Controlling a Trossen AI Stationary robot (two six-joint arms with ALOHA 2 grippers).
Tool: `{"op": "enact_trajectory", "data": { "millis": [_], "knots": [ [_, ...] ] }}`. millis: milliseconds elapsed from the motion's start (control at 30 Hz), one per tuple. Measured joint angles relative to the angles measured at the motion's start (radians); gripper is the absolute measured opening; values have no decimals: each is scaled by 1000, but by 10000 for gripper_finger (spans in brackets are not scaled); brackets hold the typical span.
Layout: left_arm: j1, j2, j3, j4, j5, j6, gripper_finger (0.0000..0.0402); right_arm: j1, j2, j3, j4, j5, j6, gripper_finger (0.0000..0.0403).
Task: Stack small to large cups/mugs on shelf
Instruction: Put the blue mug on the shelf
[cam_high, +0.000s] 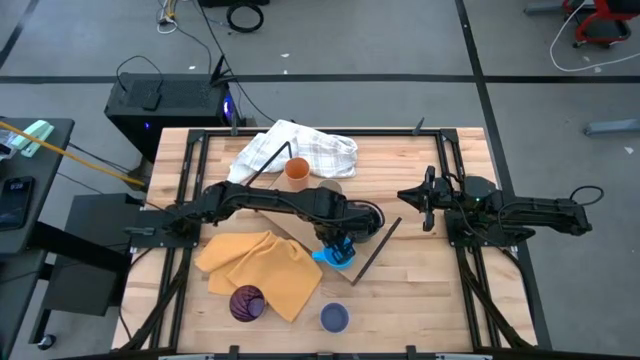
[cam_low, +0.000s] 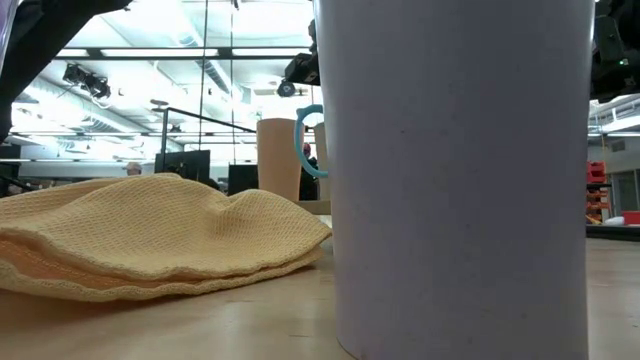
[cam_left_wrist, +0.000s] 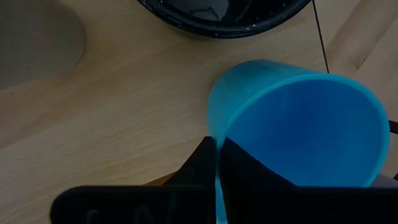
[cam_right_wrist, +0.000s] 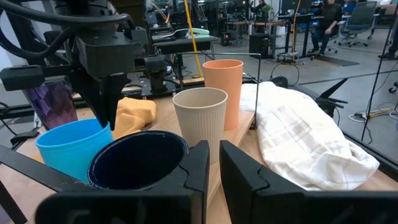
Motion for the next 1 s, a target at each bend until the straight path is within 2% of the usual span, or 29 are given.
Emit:
{"op": "enact_trajectory", "data": {
  "millis": [267, 500, 767, 1000],
  "knots": [
    [2, 2, 0, 1, -2, 2, 20, 0, 0, 0, 0, 0, 0, 45],
    [2, 3, 0, 3, -2, 3, 13, 0, 0, 0, 0, 0, 0, 45],
    [2, 8, -3, 25, -5, 3, 50, 0, 0, 0, 0, 0, 0, 45],
    [2, 8, -3, 24, -4, 7, 39, 0, 0, 0, 0, 0, 0, 45]
  ]
}}
